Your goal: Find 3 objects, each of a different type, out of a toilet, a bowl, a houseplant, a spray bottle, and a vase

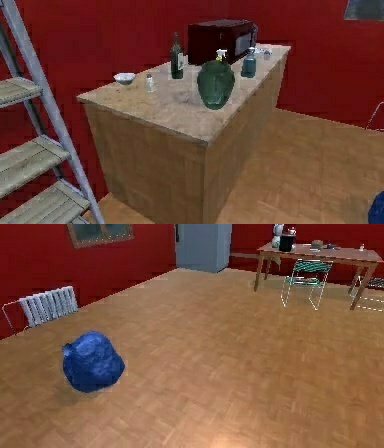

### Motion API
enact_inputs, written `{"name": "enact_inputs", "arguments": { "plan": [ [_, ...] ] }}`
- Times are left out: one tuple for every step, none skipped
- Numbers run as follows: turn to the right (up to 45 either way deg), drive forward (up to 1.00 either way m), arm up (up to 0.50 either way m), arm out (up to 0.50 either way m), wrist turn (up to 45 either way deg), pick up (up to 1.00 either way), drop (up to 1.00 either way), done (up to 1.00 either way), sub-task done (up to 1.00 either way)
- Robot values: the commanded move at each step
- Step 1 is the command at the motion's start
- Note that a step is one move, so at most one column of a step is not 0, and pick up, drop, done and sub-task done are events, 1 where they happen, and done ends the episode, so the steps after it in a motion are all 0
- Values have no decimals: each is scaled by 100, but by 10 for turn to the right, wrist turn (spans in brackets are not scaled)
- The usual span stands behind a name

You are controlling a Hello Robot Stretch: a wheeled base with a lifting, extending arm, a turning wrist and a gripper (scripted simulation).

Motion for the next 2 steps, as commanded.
{"name": "enact_inputs", "arguments": {
  "plan": [
    [60, 0, 0, 0, 0, 0, 0, 0, 0],
    [0, 20, 0, 0, 0, 0, 0, 0, 0]
  ]
}}
